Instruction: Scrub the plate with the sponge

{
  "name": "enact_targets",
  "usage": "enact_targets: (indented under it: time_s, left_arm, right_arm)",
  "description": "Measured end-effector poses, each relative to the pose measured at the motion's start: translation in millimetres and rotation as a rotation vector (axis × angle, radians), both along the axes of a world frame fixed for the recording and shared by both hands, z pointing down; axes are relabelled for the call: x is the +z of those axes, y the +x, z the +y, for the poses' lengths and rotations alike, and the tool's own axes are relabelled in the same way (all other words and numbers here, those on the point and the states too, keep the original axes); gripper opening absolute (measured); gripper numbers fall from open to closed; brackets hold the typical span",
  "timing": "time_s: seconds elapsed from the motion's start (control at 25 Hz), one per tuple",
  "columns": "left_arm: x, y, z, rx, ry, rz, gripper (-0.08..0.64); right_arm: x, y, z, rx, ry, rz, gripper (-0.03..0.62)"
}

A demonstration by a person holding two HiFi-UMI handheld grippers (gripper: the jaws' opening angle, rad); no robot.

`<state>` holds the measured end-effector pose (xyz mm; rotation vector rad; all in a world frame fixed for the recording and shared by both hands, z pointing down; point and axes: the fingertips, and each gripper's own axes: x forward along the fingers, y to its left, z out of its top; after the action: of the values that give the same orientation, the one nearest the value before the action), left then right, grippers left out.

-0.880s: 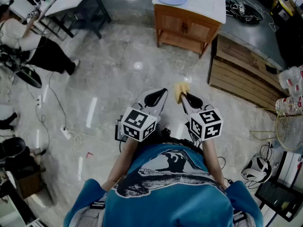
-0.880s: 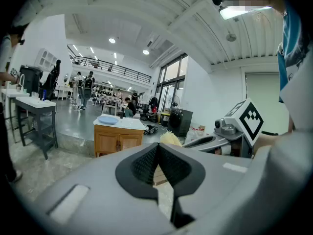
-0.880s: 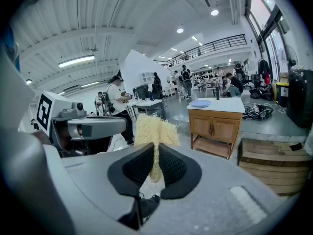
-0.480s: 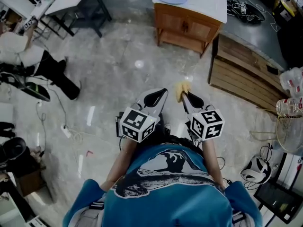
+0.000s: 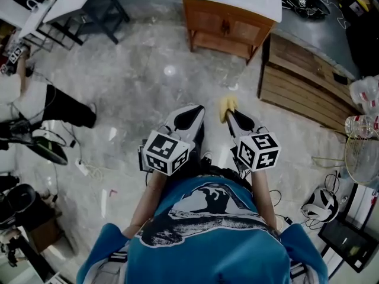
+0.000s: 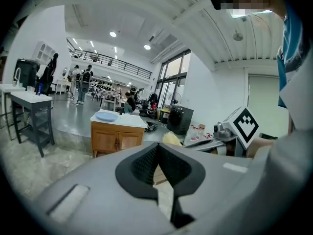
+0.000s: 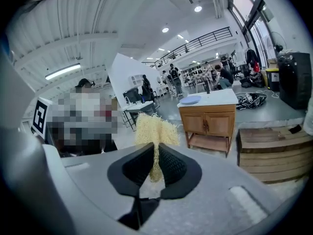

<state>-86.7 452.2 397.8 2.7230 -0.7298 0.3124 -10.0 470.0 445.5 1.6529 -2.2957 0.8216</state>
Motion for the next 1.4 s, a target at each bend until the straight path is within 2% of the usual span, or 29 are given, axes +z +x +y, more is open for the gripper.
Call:
enact_targets:
  time_s: [0.36, 0.8, 1.08, 1.4]
  left_arm:
    - [6.2, 33.7, -119.3, 0.058, -0.041, -0.003, 0.012]
    - [0.6, 56.4, -270.2, 0.117, -0.054, 0.007, 0.012]
    - [-1.2, 69.2, -323.1, 0.172, -0.051, 0.009, 0.012]
    - [3.7, 89.7, -351.8, 0.222, -0.079, 0.002, 0.012]
  right_arm:
    - [9.9, 27.9, -100.4, 0.042, -0.064, 0.038, 0.031]
    - [7.6, 58.4, -235.5, 0.134, -0.11, 0.075, 0.031]
    - [4.4, 71.0, -286.4, 0.185, -0.112, 0.091, 0.031]
    - [4.6, 85.4, -310.2, 0.228, -0.131, 0.086, 0.031]
